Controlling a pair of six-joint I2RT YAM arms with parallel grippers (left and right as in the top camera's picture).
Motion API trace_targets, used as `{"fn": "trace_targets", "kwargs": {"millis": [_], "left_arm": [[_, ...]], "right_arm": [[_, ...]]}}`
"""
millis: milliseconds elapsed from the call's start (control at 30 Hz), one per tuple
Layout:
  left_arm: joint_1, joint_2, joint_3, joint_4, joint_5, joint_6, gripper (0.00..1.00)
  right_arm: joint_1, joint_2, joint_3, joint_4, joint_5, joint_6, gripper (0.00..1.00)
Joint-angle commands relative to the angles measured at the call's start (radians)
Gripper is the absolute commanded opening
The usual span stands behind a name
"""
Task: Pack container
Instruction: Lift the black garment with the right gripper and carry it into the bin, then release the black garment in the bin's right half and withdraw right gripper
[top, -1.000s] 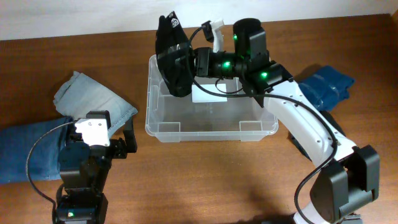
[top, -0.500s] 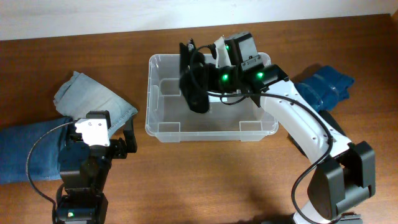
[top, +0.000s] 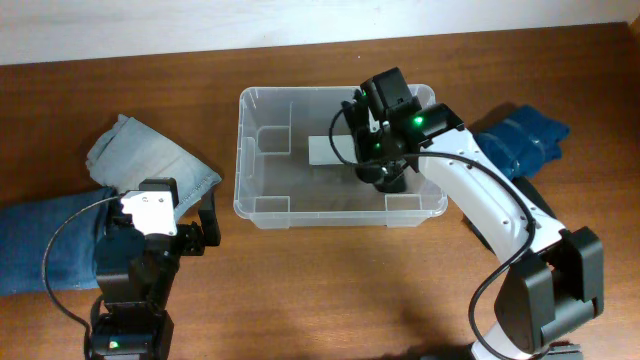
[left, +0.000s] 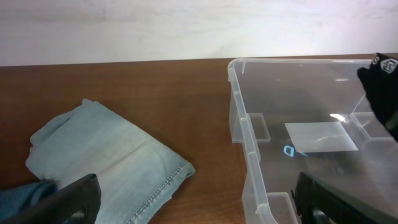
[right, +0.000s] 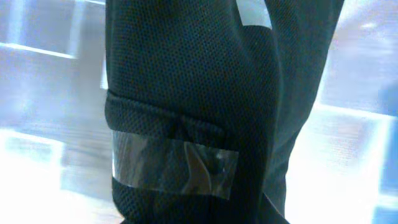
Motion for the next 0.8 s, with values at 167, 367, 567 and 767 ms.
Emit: {"fn": "trace_targets", "kwargs": {"millis": [167,367,567,767], "left_arm": [[-0.003,0.001,0.022,0.0,0.011,-0.002,0.99],[-0.003,0.001,0.022,0.0,0.011,-0.002,1.0],[-0.003,0.001,0.022,0.0,0.011,-0.002,0.99],[-0.003,0.001,0.022,0.0,0.011,-0.002,0.99]], "right_arm": [[0.004,-0.006,0.016,-0.031,0.187,-0.047,0.25],[0.004,-0.006,0.016,-0.047,0.188,-0.048,0.74],[0.004,-0.006,0.016,-0.065,0.237,-0.052,0.99],[0.004,-0.011,0.019,-0.066,0.24,-0.077,0.99]]}}
